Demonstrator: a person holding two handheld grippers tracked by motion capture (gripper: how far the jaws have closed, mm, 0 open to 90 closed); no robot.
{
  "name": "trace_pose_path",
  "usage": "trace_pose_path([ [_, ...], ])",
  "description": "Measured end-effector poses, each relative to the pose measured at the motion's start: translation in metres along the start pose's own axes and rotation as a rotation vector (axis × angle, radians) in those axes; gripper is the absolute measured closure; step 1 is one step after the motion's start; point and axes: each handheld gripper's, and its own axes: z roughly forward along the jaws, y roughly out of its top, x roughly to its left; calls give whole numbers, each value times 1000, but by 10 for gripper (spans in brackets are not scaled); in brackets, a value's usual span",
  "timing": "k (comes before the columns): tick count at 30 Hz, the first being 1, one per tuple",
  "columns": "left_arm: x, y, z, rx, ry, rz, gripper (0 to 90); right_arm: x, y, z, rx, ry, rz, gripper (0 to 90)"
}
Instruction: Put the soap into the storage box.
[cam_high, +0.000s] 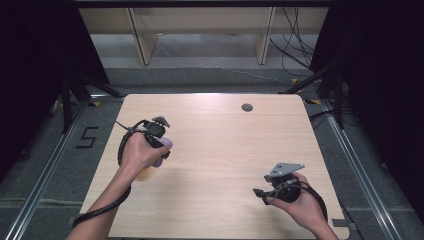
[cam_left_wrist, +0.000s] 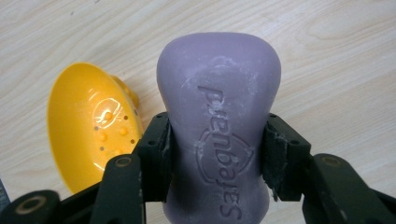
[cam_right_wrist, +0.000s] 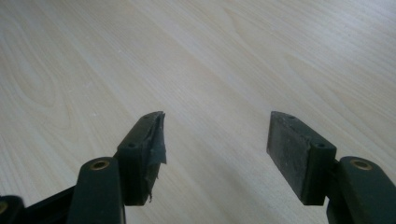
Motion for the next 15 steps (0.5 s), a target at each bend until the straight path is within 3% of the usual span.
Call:
trace_pose_path([
  [2,3,-1,1,-2,1,-31,492,0,0,0,-1,1,0,374],
  [4,7,0,2,2,1,-35,492,-1,0,1,-8,-11,-20,374],
  [15,31,1,8,1,28,-81,492,-1,0,1,-9,-11,-18,374],
])
